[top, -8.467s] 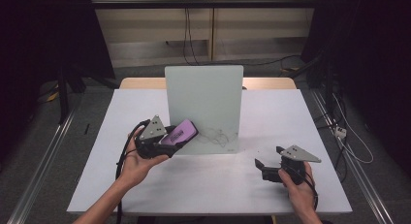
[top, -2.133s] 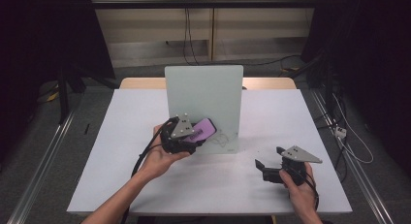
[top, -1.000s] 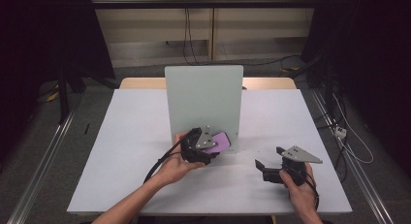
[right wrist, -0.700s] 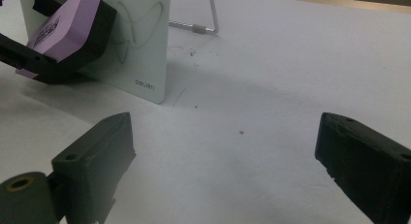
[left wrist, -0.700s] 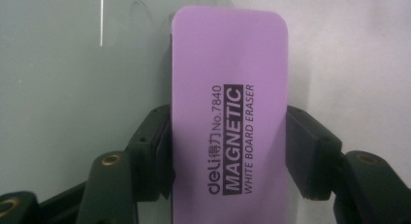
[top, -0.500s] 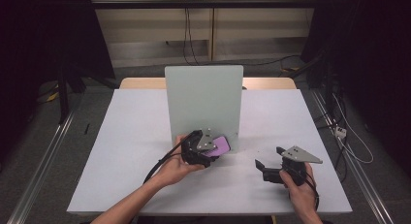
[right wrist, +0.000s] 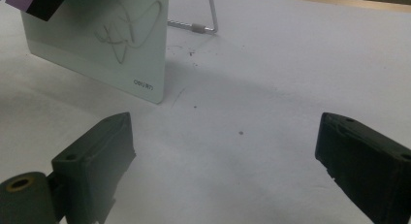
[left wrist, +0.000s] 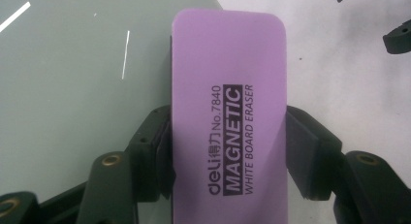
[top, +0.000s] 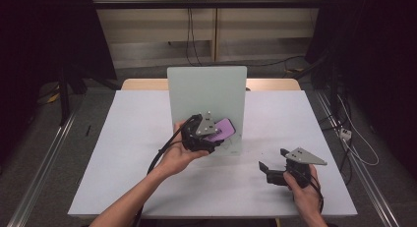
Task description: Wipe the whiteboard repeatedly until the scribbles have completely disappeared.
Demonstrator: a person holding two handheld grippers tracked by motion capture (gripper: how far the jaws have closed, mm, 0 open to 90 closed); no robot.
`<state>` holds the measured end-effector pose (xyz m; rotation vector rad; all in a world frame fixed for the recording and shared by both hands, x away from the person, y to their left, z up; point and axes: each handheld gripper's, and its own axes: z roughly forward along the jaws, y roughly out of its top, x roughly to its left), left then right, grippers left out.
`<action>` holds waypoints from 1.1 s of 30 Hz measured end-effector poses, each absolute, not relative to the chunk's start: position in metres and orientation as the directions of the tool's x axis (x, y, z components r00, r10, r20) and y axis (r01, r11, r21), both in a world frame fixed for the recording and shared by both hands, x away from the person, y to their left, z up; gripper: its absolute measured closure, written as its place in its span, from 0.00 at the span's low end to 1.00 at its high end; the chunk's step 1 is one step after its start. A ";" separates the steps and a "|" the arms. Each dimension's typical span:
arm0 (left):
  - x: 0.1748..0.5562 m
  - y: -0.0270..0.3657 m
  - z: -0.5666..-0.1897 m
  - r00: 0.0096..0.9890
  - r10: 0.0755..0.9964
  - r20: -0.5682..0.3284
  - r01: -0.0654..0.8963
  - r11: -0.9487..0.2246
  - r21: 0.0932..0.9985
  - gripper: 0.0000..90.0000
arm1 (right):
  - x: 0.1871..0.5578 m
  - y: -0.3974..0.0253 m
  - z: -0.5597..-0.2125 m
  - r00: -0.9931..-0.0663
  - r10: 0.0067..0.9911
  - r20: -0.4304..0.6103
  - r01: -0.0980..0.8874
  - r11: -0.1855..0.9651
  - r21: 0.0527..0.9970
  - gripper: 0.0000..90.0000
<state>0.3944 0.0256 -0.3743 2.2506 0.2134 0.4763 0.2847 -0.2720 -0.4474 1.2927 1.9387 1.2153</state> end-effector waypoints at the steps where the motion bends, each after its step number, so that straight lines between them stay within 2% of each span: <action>1: 0.393 0.024 -0.375 0.914 0.300 0.273 -0.004 -0.666 0.746 0.45 | 0.285 -0.271 -0.447 -0.418 0.906 0.064 0.453 0.147 0.879 0.08; 13: 0.392 -0.005 -0.384 0.933 0.257 0.251 -0.015 -0.671 0.742 0.45 | 0.285 -0.271 -0.447 -0.419 0.906 0.063 0.451 0.147 0.880 0.08; 24: 0.383 -0.023 -0.411 0.959 0.186 0.213 -0.006 -0.737 0.676 0.45 | 0.283 -0.273 -0.447 -0.416 0.907 0.064 0.449 0.143 0.882 0.08; 30: 0.384 -0.030 -0.419 0.971 0.165 0.172 0.007 -0.743 0.669 0.45 | 0.283 -0.273 -0.447 -0.415 0.908 0.064 0.449 0.143 0.882 0.08; 33: 0.382 -0.033 -0.419 0.967 0.168 0.191 0.002 -0.754 0.657 0.45 | 0.283 -0.273 -0.447 -0.416 0.907 0.065 0.449 0.143 0.882 0.08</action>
